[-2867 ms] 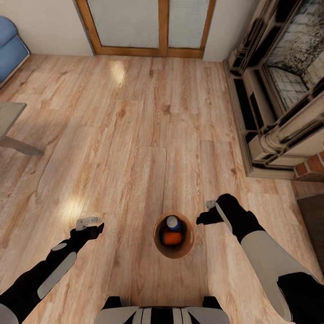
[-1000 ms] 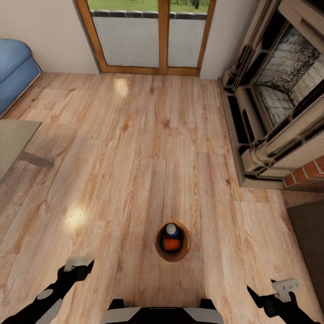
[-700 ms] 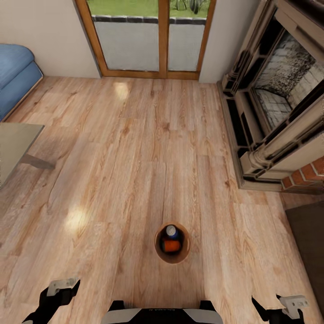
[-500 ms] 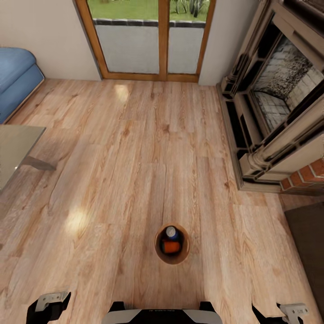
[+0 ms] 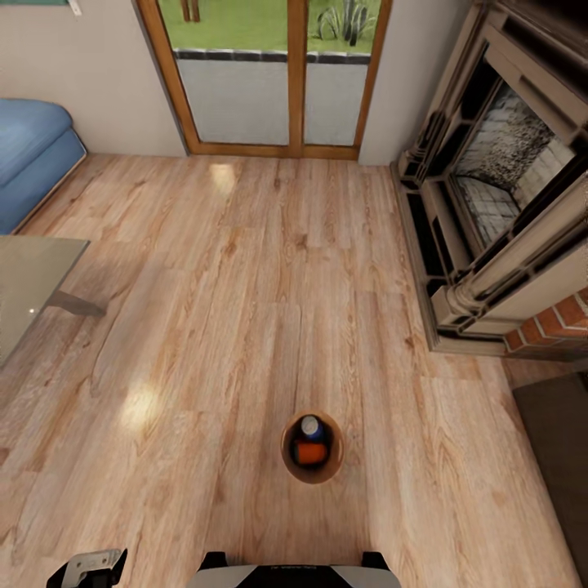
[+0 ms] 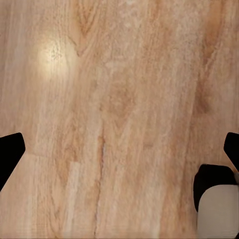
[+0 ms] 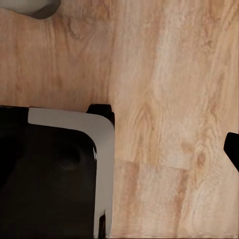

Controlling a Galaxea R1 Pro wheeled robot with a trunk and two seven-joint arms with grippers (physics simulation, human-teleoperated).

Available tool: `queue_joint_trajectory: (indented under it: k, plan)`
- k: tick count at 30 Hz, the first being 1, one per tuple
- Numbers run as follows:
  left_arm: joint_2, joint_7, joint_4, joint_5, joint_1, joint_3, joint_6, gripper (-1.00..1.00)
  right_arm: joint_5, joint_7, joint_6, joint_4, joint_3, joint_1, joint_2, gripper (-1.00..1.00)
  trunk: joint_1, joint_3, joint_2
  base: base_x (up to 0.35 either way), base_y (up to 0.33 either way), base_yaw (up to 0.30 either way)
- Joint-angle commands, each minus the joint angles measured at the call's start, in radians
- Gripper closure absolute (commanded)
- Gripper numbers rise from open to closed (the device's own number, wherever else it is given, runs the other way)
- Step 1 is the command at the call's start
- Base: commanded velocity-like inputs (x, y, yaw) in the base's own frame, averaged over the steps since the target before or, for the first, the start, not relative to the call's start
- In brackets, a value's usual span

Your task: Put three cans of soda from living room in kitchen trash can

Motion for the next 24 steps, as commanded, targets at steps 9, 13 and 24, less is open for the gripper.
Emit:
queue_joint_trajectory:
  k: [9, 13, 24]
  plan:
    - [-0.031, 0.000, 0.027, -0.002, 0.000, 0.000, -0.005, -1.00, 0.019, -0.007, -0.029, 0.080, 0.005, -0.001, 0.011, -1.00, -0.035, 0.038, 0.063, 0.000, 0.000, 0.000]
    - [-0.036, 0.000, 0.031, -0.003, 0.000, -0.001, -0.005, -1.00, 0.021, -0.008, -0.032, 0.097, 0.006, -0.002, 0.012, -1.00, -0.050, 0.051, 0.091, 0.000, 0.000, 0.000]
    - [-0.045, 0.000, 0.037, -0.003, 0.000, -0.002, -0.005, -1.00, 0.019, -0.009, -0.034, 0.108, 0.006, -0.003, 0.012, -1.00, -0.092, 0.087, 0.168, 0.000, 0.000, 0.000]
